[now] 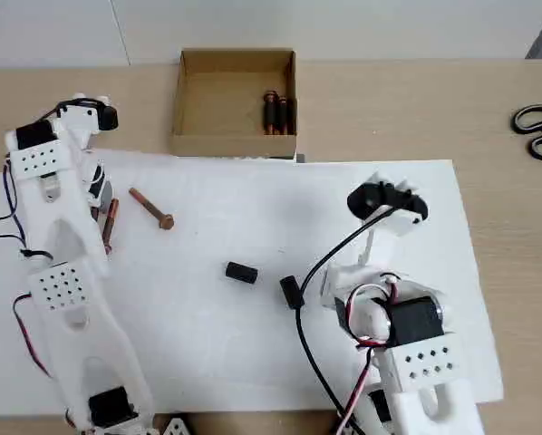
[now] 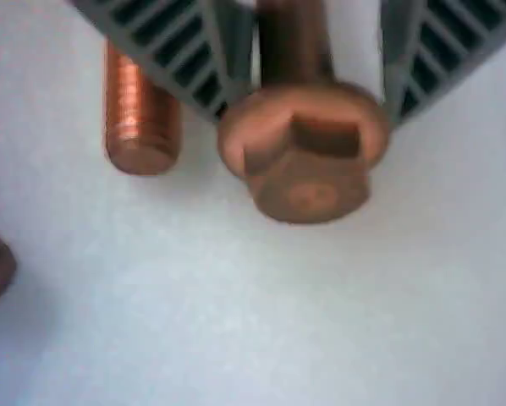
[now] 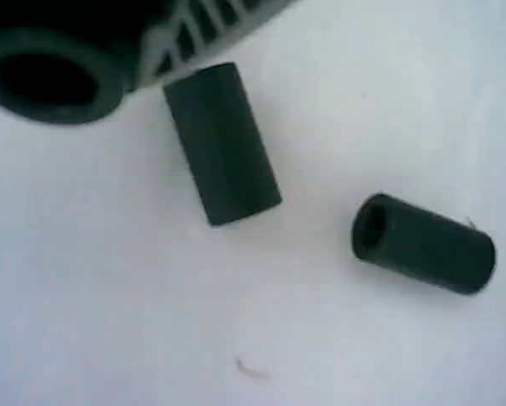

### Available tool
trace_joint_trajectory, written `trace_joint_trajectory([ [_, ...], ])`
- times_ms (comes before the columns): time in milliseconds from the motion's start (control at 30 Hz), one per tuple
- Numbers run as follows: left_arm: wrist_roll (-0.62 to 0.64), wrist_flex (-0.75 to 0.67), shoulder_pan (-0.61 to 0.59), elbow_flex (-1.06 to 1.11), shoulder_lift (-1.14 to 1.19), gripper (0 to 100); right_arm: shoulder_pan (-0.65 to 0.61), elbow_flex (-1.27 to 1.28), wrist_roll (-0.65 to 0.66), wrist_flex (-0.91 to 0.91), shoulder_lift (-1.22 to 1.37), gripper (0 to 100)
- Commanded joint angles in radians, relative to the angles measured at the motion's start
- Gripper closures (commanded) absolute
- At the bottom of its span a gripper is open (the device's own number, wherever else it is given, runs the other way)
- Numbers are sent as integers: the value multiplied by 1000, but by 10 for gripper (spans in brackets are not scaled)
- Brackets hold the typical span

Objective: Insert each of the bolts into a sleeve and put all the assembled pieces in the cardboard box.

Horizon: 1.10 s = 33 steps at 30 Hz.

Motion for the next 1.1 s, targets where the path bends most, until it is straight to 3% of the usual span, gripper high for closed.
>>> trace_joint_trajectory([
  [0, 0, -5, -5, -31, 31, 946, 4, -2, 8, -21, -19, 996],
  [67, 0, -5, -5, -38, 40, 993, 4, -3, 8, -24, -19, 996],
  [500, -12, 35, -11, -180, -23, 994, 2, -5, 9, -79, -19, 996],
  [1067, -29, 35, 26, 116, -473, 994, -10, -5, 9, -79, -19, 996],
])
